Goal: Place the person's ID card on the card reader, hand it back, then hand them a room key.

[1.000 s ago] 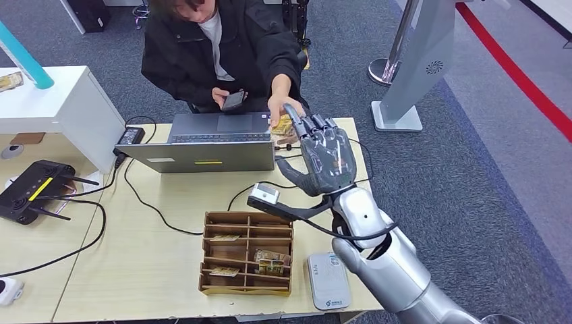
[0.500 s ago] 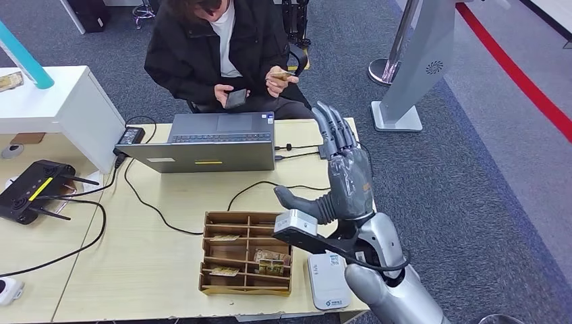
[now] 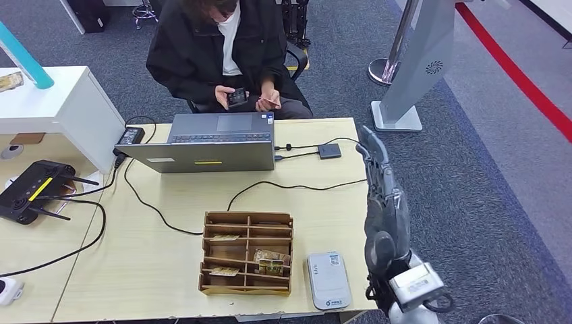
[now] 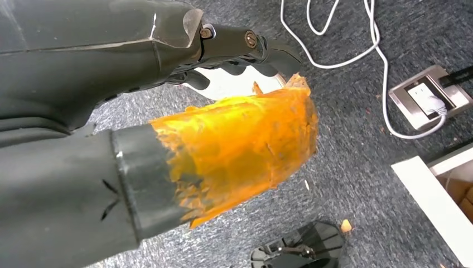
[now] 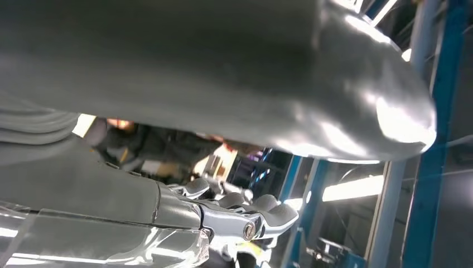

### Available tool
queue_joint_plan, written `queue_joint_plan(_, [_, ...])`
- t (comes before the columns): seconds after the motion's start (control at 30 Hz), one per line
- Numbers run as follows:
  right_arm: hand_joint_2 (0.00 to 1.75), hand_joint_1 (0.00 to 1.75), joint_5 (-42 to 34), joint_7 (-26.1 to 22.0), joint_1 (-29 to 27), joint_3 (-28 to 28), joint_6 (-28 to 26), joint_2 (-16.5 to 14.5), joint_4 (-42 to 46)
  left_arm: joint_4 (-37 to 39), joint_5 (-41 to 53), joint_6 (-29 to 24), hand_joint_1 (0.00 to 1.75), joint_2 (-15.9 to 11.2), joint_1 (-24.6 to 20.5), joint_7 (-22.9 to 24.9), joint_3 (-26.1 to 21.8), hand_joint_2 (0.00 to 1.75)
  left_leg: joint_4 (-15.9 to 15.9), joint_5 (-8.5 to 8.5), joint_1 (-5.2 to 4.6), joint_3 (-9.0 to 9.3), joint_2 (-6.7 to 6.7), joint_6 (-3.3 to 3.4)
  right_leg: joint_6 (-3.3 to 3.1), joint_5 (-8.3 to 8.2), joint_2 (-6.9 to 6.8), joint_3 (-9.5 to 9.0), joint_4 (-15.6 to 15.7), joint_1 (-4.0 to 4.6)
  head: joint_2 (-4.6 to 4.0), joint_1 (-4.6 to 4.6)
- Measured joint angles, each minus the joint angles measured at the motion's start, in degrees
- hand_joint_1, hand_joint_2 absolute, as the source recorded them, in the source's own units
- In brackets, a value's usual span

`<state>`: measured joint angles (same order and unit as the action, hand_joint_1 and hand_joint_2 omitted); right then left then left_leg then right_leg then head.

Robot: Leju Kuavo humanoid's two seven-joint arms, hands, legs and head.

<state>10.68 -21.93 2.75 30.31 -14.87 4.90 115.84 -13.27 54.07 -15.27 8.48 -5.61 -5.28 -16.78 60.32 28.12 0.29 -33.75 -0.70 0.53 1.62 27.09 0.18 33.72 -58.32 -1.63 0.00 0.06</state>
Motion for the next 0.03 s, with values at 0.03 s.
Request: queue_joint_plan(0.03, [0.00,0.00,-0.6,-0.4,-0.5,-0.1,0.3,0.1,0.3,0.0,0.0,0.0,0.00,0.0,0.0,-0.1,0.0,0.00,0.0,0.00,0.00,0.00,0.00,0.00,0.00,0.00,0.00,0.00,0.0,0.00,0.00,0.00])
